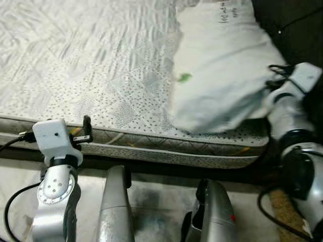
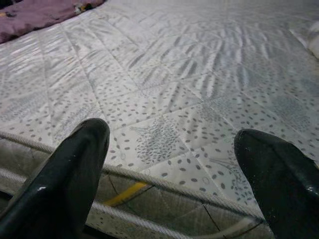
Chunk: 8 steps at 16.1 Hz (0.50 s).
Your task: Clean up the room
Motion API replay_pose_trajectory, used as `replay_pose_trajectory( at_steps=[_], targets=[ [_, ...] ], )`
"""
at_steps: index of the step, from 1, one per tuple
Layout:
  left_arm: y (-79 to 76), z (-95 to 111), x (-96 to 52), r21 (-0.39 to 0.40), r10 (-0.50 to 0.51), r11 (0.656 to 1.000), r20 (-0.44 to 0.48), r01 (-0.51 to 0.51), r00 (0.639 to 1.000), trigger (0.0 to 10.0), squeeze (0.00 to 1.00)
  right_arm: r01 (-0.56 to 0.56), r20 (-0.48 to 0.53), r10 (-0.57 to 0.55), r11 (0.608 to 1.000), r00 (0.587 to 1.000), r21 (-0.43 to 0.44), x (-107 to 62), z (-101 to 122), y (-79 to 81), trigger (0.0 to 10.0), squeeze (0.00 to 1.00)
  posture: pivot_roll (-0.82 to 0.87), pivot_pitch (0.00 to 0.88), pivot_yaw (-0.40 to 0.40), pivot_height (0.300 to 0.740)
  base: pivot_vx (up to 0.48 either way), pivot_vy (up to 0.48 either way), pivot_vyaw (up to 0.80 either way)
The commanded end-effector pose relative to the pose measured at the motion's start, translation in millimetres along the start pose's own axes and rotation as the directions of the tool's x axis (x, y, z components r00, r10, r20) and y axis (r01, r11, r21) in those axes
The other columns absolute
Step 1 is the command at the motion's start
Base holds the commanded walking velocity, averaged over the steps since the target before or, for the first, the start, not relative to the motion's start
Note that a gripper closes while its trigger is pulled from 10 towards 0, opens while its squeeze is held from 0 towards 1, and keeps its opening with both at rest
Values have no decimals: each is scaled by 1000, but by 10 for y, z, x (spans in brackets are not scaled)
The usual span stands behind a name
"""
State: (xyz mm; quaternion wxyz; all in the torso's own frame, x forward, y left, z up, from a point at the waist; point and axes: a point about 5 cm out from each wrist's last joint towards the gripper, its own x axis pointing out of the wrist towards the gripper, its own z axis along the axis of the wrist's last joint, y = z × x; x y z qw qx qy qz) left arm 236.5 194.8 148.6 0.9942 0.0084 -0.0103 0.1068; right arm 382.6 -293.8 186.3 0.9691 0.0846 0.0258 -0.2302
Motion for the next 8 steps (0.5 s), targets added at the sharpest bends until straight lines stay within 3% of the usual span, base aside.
replay_pose_trajectory(
  at_steps=[1, 3, 5, 6, 8],
  targets=[
    [-15, 0, 19, 13, -30, 999, 11, 30, 999, 10000, 0, 56, 135, -50, 998, 990, -37, 22, 281, -264, 0, 0, 209, 25, -33, 566, 0, 0, 0],
    [-28, -2, 67, 33, -83, 996, 24, 82, 996, 10000, 0, 102, 115, -88, 987, 989, -122, -39, 130, -653, 0, 0, 162, 4, -16, 566, 0, 0, 0],
    [-33, -26, 100, 34, -86, 996, 22, 86, 996, 10000, 0, 114, 95, -101, 983, 990, -146, -91, -6, -788, 0, 0, 139, 0, -7, 566, 0, 0, 0],
    [-81, -24, 140, 30, -101, 995, 28, 100, 994, 10000, 0, 105, 64, -95, 981, 993, -166, -158, -198, -846, 0, 0, 130, 0, -4, 566, 0, 0, 0],
    [-139, -18, 186, 28, -123, 992, 37, 122, 992, 10000, 0, 71, 42, -64, 978, 997, -197, -252, -433, -803, 0, 0, 117, 0, -2, 566, 0, 0, 0]
  ],
)
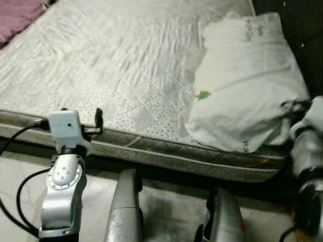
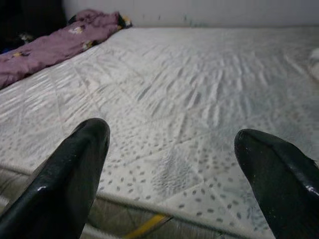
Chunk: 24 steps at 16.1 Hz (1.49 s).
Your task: Clean up the room
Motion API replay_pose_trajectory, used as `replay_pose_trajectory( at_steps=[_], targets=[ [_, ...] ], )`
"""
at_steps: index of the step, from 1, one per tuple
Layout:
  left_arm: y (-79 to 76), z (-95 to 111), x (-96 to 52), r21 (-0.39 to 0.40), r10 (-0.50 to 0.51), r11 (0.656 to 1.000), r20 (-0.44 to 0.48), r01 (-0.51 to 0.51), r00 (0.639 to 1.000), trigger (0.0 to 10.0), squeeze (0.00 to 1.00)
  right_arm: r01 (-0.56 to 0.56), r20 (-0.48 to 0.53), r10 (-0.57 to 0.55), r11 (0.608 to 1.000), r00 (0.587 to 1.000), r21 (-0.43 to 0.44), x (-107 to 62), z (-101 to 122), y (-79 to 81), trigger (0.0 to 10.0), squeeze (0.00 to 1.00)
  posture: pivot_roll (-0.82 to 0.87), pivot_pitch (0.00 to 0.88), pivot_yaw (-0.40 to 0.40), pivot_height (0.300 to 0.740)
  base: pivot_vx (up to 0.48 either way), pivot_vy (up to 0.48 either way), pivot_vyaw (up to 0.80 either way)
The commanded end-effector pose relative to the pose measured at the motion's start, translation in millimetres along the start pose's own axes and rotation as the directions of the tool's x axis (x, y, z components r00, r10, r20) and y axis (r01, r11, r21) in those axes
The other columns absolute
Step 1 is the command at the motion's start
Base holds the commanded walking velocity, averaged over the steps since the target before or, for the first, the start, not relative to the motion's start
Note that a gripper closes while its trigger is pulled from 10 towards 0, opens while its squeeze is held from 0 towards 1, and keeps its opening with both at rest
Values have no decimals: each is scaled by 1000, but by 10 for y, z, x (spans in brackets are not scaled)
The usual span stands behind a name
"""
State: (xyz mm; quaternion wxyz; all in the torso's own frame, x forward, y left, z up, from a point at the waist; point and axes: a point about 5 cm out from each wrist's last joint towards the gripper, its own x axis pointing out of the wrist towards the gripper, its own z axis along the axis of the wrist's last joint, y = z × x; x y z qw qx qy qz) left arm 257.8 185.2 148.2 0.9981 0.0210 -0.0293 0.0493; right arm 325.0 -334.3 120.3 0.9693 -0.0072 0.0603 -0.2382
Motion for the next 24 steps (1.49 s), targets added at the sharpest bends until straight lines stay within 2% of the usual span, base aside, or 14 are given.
replay_pose_trajectory(
  at_steps=[1, 3, 5, 6, 8, 10, 12, 14, 15, 17, 19, 21, 24],
  targets=[
    [4, -28, 20, 6, -11, 1000, -1, 11, 1000, 10000, 0, -5, 43, 5, 1000, 999, 6, -65, -34, 68, 0, 0, 114, 0, -4, 566, 0, 0, 0],
    [27, 10, 39, 9, 15, 1000, 25, -15, 1000, 10000, 0, -95, 8, 95, 992, 995, 80, -173, -144, 326, 0, 0, 125, 0, -7, 566, 0, 0, 0],
    [25, 62, 63, 6, 19, 1000, 47, -20, 999, 10000, 0, -211, 17, 211, 976, 977, 60, -343, -208, 562, 0, 0, 132, 0, -12, 566, 0, 0, 0],
    [32, 51, 64, 7, 22, 1000, 48, -22, 999, 10000, 0, -258, -16, 259, 964, 966, 63, -489, -344, 698, 0, 0, 134, 0, -13, 566, 0, 0, 0],
    [24, 44, 70, 6, 26, 1000, 49, -26, 998, 10000, 0, -259, -39, 262, 963, 964, 67, -514, -393, 741, 0, 0, 142, 0, -11, 566, 0, 0, 0],
    [26, 73, 79, 3, 30, 1000, 58, -30, 998, 10000, 0, -240, -4, 241, 969, 971, 60, -387, -206, 687, 0, 0, 144, 0, -12, 566, 0, 0, 0],
    [39, 57, 101, 1, 37, 999, 58, -38, 998, 10000, 0, -200, 16, 199, 979, 980, 48, -222, 7, 560, 0, 0, 136, 0, -16, 566, 0, 0, 0],
    [1, 54, 140, -9, 44, 999, 59, -43, 997, 10000, 0, -75, 90, 72, 997, 993, 25, 38, 443, 257, 0, 0, 132, 0, -21, 566, 0, 0, 0],
    [-4, 47, 143, -12, 46, 999, 56, -45, 997, 10000, 0, -24, 116, 19, 999, 993, 45, 93, 592, 130, 0, 0, 130, 0, -21, 566, 0, 0, 0],
    [30, 17, 141, -9, 51, 999, 49, -51, 997, 10000, 0, 77, 142, -81, 996, 987, 33, 151, 793, -143, 0, 0, 127, 0, -26, 566, 0, 0, 0],
    [42, 13, 175, -9, 63, 998, 50, -62, 997, 10000, 0, 141, 118, -145, 989, 982, 39, 158, 756, -276, 0, 0, 123, 0, -29, 566, 0, 0, 0],
    [25, 10, 191, -13, 63, 998, 51, -63, 997, 10000, 0, 140, 76, -142, 990, 987, 24, 131, 590, -257, 0, 0, 116, 0, -31, 566, 0, 0, 0],
    [-61, -26, 227, -26, 45, 999, 39, -44, 998, 10000, 0, 10, -50, -11, 1000, 999, -25, -36, -12, 193, 0, 0, 107, 0, -32, 566, 0, 0, 0]
  ],
)
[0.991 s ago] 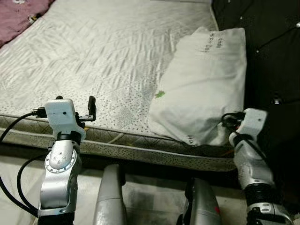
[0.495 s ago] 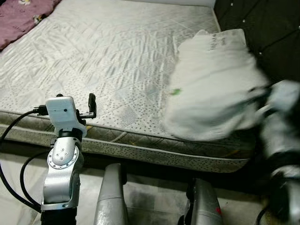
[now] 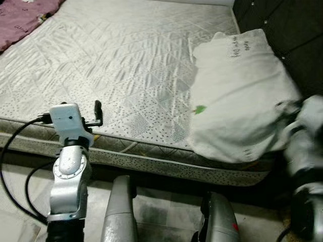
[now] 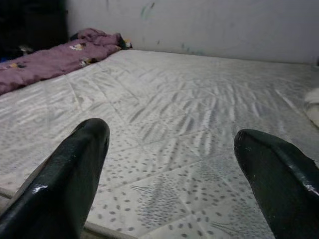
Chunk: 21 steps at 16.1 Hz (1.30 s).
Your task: Clean up the room
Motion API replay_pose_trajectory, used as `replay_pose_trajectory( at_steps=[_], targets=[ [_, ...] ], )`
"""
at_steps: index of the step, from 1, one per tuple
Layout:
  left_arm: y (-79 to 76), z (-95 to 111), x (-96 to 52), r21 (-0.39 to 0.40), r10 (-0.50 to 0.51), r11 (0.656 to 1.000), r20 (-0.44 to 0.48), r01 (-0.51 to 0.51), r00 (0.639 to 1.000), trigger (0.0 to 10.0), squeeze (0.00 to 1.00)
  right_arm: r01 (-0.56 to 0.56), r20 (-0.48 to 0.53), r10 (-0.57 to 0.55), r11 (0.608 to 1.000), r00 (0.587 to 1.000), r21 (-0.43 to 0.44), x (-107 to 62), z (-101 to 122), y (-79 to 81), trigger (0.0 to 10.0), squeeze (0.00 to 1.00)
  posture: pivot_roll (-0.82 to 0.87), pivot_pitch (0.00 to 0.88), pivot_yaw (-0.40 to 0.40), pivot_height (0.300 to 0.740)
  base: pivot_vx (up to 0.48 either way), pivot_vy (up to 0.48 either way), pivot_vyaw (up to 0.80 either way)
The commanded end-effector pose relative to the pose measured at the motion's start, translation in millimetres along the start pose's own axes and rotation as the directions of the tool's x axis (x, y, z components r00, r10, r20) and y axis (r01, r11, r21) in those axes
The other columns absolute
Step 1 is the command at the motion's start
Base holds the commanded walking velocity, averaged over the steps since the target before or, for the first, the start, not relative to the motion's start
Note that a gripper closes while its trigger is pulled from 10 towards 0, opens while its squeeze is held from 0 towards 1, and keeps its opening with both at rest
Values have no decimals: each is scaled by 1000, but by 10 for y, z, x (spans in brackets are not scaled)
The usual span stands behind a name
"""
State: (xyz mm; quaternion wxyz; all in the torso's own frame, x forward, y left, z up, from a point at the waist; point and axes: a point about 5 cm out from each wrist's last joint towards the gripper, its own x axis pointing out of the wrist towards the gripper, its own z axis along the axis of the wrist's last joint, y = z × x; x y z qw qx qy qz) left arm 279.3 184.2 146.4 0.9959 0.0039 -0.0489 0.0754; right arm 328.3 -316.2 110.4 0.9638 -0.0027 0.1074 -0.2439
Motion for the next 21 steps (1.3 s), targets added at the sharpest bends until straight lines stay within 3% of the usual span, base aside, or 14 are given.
replay_pose_trajectory(
  at_steps=[1, 2, 3, 5, 6, 9, 11, 14, 16, 19, 21],
  targets=[
    [-39, -15, 24, 13, -13, 1000, -2, 13, 1000, 10000, 0, -38, 16, 38, 999, 999, -13, -36, -32, 150, 0, 0, 108, 0, -33, 566, 0, 0, 0],
    [-33, -20, 41, 14, -11, 1000, -2, 11, 1000, 10000, 0, -72, 1, 72, 997, 997, -21, -72, -103, 284, 3922, 0, 109, 0, -34, 566, 0, 0, 0],
    [-23, -16, 59, 13, -8, 1000, 0, 8, 1000, 10000, 0, -88, -7, 88, 996, 996, -27, -89, -135, 363, 10000, 0, 111, 0, -37, 566, 0, 0, 0],
    [-14, -10, 82, 9, 5, 1000, 8, -5, 1000, 10000, 0, -92, -15, 92, 996, 996, -13, -103, -160, 437, 10000, 0, 111, 0, -42, 566, 0, 0, 0],
    [-18, -13, 103, 4, 12, 1000, 11, -12, 1000, 10000, 0, -95, -2, 95, 995, 995, -5, -96, -126, 463, 10000, 1000, 107, 0, -46, 566, 0, 0, 0],
    [-36, -15, 166, -22, 15, 1000, 18, -15, 1000, 10000, 0, -91, 63, 93, 995, 994, -34, -63, 45, 501, 10000, 1000, 89, 0, -49, 566, 0, 0, 0],
    [1, -27, 200, -35, 53, 998, 20, -52, 998, 10000, 0, -44, 154, 72, 983, 985, -179, -47, 199, 432, 10000, 1000, 78, 0, -50, 566, 0, 0, 0],
    [44, -23, 202, -38, 84, 996, 35, -83, 996, 10000, 0, -11, 226, 57, 980, 972, -199, -99, 307, 417, 10000, 1000, 67, 0, -51, 566, 0, 0, 0],
    [42, -55, 177, -33, 85, 996, 33, -84, 996, 10000, 0, -34, 229, 83, 977, 970, -211, -200, 226, 488, 10000, 1000, 64, 0, -52, 566, 0, 0, 0],
    [20, -71, 100, 7, 85, 996, 53, -86, 995, 10000, 0, -94, 158, 129, 973, 979, -212, -467, -136, 565, 10000, 1000, 57, 0, -48, 566, 0, 0, 0],
    [77, -31, 40, 28, 100, 994, 81, -103, 992, 10000, 0, -92, 211, 142, 969, 967, -230, -594, -95, 566, 10000, 1000, 46, 0, -48, 566, 0, 0, 0]
  ],
)
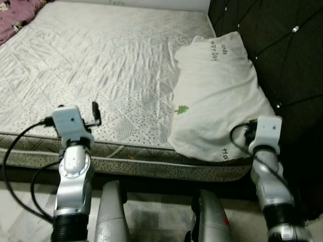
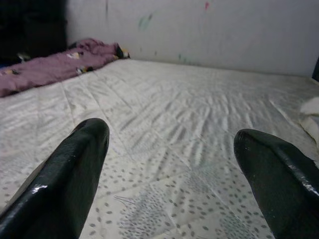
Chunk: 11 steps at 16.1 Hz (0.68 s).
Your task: Clean up the room
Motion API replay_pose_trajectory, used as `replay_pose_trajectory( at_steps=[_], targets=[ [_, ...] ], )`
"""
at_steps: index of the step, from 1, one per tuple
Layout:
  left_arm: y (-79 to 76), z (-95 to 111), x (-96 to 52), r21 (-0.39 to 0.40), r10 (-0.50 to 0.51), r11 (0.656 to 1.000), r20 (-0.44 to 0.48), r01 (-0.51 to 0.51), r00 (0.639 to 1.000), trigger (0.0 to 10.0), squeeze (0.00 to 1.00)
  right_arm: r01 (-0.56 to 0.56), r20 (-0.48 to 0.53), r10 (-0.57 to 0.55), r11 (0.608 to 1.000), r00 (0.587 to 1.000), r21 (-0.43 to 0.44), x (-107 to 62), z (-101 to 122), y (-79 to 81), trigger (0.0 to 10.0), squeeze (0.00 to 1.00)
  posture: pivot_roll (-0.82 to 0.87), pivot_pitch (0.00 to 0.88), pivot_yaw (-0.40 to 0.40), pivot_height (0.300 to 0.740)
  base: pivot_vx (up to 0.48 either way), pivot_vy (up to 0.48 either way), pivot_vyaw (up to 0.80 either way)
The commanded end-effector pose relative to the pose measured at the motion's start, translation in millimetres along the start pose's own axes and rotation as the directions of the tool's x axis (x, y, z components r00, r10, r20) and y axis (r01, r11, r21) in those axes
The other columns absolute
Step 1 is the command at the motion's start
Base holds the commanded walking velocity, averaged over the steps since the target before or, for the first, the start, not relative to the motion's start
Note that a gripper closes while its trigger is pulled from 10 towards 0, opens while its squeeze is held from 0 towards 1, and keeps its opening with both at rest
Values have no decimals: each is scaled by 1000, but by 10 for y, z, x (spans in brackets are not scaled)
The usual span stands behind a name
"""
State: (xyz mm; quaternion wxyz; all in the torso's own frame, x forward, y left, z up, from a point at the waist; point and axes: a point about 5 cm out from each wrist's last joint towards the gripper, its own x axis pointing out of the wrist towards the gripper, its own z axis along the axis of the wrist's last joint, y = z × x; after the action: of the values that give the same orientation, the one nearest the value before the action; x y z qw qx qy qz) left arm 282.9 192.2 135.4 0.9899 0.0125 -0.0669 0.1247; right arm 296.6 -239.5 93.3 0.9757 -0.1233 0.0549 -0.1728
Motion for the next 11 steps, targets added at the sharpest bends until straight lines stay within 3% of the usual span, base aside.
replay_pose_trajectory(
  at_steps=[1, 2, 4, 5, 8, 9, 10, 11],
  targets=[
    [18, 108, -12, 21, -2, 1000, 55, 1, 998, 10000, 0, -7, 135, 7, 1000, 991, -2, 39, 316, -4, 10000, 1000, 44, 0, -49, 566, 0, 0, 0],
    [50, 166, -21, 21, 7, 1000, 77, -8, 997, 10000, 0, -41, 229, 37, 999, 973, 12, 18, 523, 25, 10000, 1000, 44, 0, -51, 566, 0, 0, 0],
    [61, 228, -78, 22, 18, 1000, 96, -20, 995, 10000, 0, -123, 324, 100, 991, 941, 51, -56, 787, 140, 10000, 1000, 53, 0, -48, 566, 0, 0, 0],
    [58, 232, -84, 22, 19, 1000, 96, -21, 995, 10000, 0, -131, 332, 106, 990, 937, 53, -65, 810, 155, 10000, 1000, 53, 0, -48, 566, 0, 0, 0],
    [36, 142, -194, 1, 44, 999, 19, -45, 999, 10000, 0, -276, 359, 204, 947, 911, 163, -187, 928, 506, 10000, 1000, 60, 0, -29, 566, 0, 0, 0],
    [-9, 174, -198, -11, 15, 1000, 21, -14, 1000, 10000, 0, -371, 363, 281, 905, 888, 207, -250, 990, 698, 10000, 1000, 69, 0, -33, 566, 0, 0, 0],
    [-11, 195, -209, -23, 11, 1000, 22, -10, 1000, 10000, 0, -416, 372, 324, 887, 870, 199, -305, 1011, 759, 10000, 1000, 71, 0, -37, 566, 0, 0, 0],
    [-9, 196, -207, -26, 8, 1000, 18, -7, 1000, 10000, 0, -443, 369, 353, 876, 860, 193, -332, 1009, 808, 10000, 271, 71, 0, -40, 566, 0, 0, 0]
  ],
)
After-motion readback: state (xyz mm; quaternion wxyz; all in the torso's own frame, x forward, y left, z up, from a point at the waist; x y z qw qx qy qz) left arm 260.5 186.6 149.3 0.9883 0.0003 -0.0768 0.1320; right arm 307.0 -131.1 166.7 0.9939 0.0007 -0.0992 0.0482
